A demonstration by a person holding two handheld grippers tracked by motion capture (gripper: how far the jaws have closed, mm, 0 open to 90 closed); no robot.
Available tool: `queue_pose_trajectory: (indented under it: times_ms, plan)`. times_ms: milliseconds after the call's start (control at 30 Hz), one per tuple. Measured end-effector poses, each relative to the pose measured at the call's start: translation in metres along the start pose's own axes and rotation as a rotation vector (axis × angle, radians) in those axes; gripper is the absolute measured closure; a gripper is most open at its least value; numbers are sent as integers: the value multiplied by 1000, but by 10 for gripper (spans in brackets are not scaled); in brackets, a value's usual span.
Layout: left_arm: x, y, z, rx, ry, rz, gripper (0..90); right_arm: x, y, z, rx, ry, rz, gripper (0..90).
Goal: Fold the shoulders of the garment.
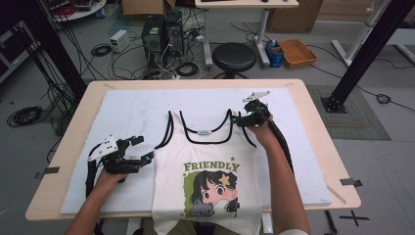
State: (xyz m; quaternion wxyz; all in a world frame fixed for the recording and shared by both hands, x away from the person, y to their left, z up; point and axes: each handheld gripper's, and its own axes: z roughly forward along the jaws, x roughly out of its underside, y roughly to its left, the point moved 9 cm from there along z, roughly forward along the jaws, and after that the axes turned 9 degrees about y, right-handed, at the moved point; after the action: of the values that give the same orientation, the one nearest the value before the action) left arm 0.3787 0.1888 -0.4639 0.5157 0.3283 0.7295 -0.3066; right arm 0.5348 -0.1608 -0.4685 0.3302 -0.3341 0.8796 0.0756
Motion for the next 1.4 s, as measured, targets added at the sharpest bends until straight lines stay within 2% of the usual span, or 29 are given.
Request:
queue_pose_trajectory:
  times_ms: [67,133,233,267,300,333,433,467,567,600,633,667,700,733,900,933,1000,1167,1267,1300,1333,1400]
  plan:
    - [0,0,0,1,0,-1,204,0,-3,3,7,7,8,268]
    - [0,0,0,0,0,-1,204,-2,-12,14,17,27,47,325]
    - [0,0,0,-1,-1,-2,204,-4,-14,19,18,39,57,346]
    - [0,0,0,-1,0,-1,204,-3,-17,26,21,84,54,356]
    - [0,0,0,-1,0,-1,204,-3,-17,26,21,84,54,356]
    - [0,0,0,-2,1,0,204,-3,-18,32,16,119,52,369]
    - [0,0,0,-1,2,-2,204,-4,-18,36,9,128,47,404]
    - [0,0,0,0,-2,-6,204,-3,-15,42,-7,143,35,449]
    - [0,0,0,0,-2,-7,204,1,-14,49,-15,168,27,481]
    - [0,0,0,0,-2,-8,204,0,-13,50,-41,153,38,573]
    - [0,0,0,0,-2,-8,204,0,-13,50,-41,153,38,573]
    - [0,1,0,-1,-2,-11,204,-1,-10,50,-57,151,8,704]
    - [0,1,0,-1,-2,-11,204,-1,-10,50,-57,151,8,704]
    - [0,1,0,-3,-2,-10,204,-2,-6,50,-74,149,-17,824]
    - [0,0,0,-1,2,-3,204,-3,-2,46,-39,160,-43,855]
    - [0,0,0,-3,2,-1,204,-6,-1,39,-49,133,-42,855]
    - [0,0,0,-3,2,-1,204,-7,-1,36,-51,120,-46,856]
    - [0,0,0,-5,2,2,204,-18,5,7,-59,16,-65,855]
    - [0,0,0,-8,3,2,204,-15,13,-16,-65,-40,-100,855]
    - [0,0,0,-7,4,2,204,-15,13,-16,-65,-40,-100,855]
    - [0,0,0,-8,3,3,204,-10,16,-26,-80,-74,-85,854]
    - [0,0,1,-8,5,5,204,-8,17,-29,-83,-86,-80,854]
